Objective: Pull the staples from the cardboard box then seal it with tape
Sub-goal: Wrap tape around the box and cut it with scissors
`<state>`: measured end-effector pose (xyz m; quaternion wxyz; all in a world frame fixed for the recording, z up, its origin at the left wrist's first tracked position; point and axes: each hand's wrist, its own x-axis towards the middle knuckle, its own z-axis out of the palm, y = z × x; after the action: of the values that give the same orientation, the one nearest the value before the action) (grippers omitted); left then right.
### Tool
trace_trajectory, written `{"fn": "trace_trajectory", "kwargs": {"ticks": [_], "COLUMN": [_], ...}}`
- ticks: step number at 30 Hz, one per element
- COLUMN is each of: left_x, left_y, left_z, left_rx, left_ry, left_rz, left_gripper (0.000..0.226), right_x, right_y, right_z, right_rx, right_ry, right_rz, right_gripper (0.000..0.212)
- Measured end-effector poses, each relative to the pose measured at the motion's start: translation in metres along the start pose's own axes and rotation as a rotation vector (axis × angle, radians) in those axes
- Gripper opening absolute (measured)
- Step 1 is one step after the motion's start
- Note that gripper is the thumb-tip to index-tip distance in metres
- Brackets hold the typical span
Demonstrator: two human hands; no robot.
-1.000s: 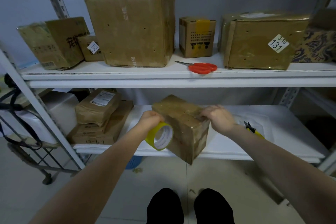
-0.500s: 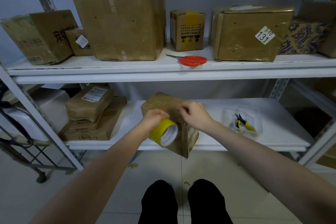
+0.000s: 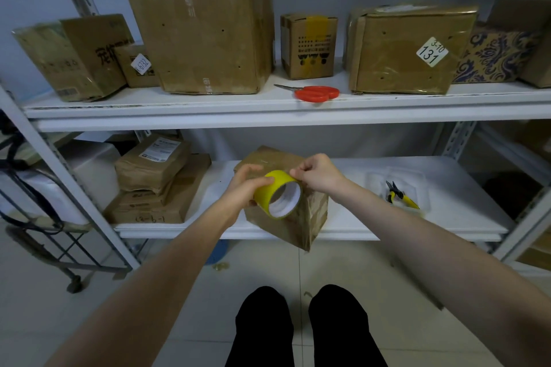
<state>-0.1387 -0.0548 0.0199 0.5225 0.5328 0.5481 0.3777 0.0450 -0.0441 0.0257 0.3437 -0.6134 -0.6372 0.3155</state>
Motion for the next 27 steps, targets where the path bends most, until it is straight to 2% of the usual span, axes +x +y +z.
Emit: {"fn": "trace_trajectory", "kwargs": {"ticks": [1,4,7,12,18,23,27], "left_x": [-0.004,-0.004,-0.004,0.009,0.02,0.03,0.034], "left_y": [0.003,0.005,0.007,0.007,-0.006,-0.009,-0.018], "left_z": [0.0,0.005,0.014,0.021,0.031,0.037,0.036], "left_rx": [0.012,0.042,0.127,0.303,0.462,0.508,0.468], "left_ry": [-0.028,-0.06,0.009,0.068,0.036,0.05,0.061], "left_rz": [-0.012,-0.005,-0.039,-0.037,-0.064,-0.057,-0.129], "left_gripper": [0.011,0.028,0.01,0.037,0.041,0.039,0.044], "right_x": [0.0,0.002,0.009,0.017,0.02,0.024,0.021], "right_y": [-0.001,-0.011,-0.021,-0.017,0.004,0.014,0.022], "right_z": [-0.003,-0.01,-0.022,-0.011,-0.003,-0.004,-0.002], "right_rx": [-0.01,-0.193,-0.293,-0.358,-0.393,-0.438,-0.517], "right_ry": [-0.003,0.024,0.103,0.086,0.082,0.069,0.053], "right_rz": [0.001,-0.057,-0.033,0.037,0.103,0.092,0.055], "right_gripper": [0.039,0.037,0.025,0.026,0.027,0.025,0.026]}}
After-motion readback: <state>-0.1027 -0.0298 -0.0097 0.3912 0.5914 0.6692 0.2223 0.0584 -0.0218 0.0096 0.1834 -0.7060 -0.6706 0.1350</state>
